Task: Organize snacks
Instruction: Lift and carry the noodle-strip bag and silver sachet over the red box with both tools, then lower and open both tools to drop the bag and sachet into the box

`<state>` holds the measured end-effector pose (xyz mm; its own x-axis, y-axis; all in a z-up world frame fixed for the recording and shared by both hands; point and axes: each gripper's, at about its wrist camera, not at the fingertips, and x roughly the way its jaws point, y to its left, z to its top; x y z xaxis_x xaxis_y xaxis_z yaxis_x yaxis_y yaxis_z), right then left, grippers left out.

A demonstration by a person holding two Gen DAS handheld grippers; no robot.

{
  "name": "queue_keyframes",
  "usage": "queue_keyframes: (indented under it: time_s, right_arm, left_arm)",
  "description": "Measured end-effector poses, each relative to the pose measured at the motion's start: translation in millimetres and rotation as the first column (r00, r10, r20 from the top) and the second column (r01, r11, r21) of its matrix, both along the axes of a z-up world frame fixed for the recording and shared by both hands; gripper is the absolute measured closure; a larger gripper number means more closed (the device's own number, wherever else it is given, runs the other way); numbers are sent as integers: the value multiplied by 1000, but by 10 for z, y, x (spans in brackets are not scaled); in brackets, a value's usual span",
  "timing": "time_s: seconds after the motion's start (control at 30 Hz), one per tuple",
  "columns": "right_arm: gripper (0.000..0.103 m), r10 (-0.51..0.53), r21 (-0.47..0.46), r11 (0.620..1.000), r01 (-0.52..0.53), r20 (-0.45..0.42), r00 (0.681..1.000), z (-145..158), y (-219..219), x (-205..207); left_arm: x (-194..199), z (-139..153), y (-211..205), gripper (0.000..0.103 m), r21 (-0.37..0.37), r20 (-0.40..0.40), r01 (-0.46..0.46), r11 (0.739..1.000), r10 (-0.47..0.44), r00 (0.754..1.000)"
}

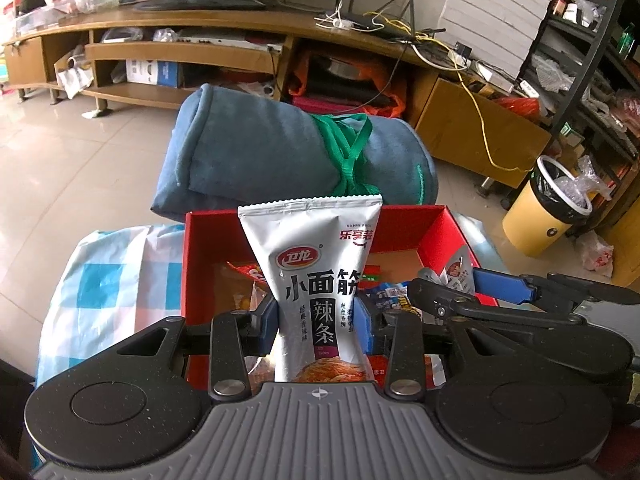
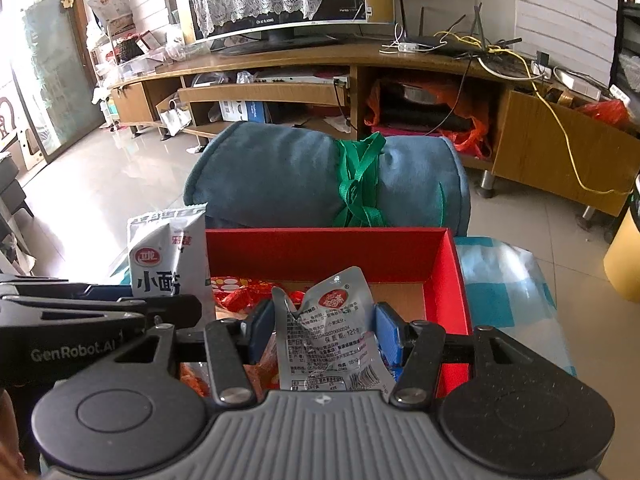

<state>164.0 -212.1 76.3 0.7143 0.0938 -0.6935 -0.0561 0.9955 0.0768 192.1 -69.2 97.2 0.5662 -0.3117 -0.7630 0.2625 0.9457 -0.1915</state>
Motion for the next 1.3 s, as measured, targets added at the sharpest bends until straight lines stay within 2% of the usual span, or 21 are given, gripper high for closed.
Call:
queue_keyframes:
  time_s: [0.8,1.3]
  right_arm:
    - [53,-38,9,999,39,-90,995,-315,-66,229]
    - [50,-63,-4,998,63,-124,990,-411,-114,292]
  left_arm:
    - [157,-224,-93,55,59,-40,-3,998,5,999]
    - [182,-308,-127,44,90,-57,0,996,5,998]
